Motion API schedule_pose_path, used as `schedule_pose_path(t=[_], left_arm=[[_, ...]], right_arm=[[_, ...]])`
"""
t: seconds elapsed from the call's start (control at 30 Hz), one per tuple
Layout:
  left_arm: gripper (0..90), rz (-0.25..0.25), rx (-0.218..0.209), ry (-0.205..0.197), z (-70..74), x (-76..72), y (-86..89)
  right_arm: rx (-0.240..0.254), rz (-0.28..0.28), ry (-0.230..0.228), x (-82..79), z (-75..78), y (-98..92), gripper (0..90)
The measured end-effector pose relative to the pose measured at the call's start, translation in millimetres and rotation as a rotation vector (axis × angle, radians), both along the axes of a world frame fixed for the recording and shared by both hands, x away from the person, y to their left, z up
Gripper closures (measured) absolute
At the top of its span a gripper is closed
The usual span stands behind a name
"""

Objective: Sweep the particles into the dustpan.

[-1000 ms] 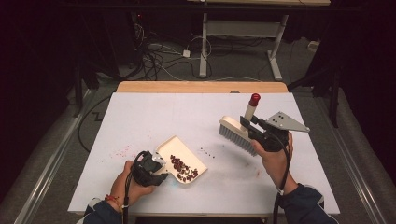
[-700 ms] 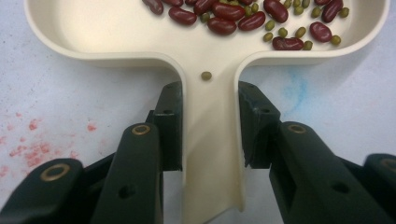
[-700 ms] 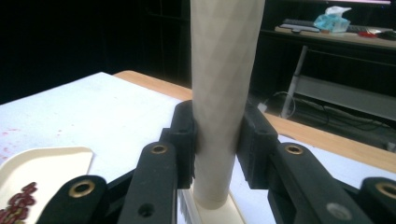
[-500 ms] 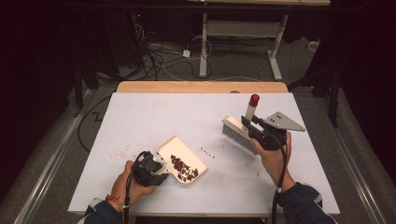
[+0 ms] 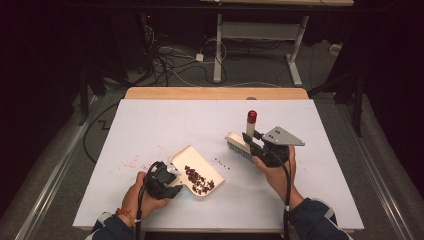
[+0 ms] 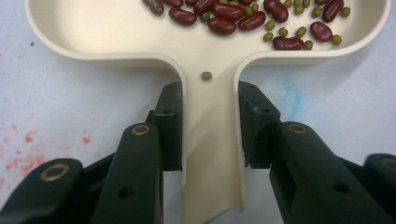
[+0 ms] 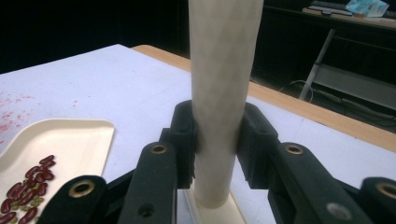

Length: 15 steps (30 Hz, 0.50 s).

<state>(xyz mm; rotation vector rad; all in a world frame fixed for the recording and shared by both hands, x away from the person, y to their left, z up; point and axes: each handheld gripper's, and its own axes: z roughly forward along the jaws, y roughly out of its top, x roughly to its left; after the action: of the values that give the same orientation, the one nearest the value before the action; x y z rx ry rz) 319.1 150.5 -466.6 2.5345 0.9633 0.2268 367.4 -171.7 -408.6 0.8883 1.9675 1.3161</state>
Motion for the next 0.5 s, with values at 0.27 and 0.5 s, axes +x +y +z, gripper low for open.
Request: schedule_pose_path(t=[0.27, 0.5], left_arm=[[64.0, 0.0, 0.006, 0.003, 1.0, 0.7, -8.0], [64.0, 0.011, 0.016, 0.0, 3.0, 0.2, -16.8]], right_arm=[[-0.026, 0.015, -0.006, -10.1, -2.6, 16.6, 70.4], [-0.031, 0.053, -0.007, -26.7, -3.7, 34.6, 70.5]])
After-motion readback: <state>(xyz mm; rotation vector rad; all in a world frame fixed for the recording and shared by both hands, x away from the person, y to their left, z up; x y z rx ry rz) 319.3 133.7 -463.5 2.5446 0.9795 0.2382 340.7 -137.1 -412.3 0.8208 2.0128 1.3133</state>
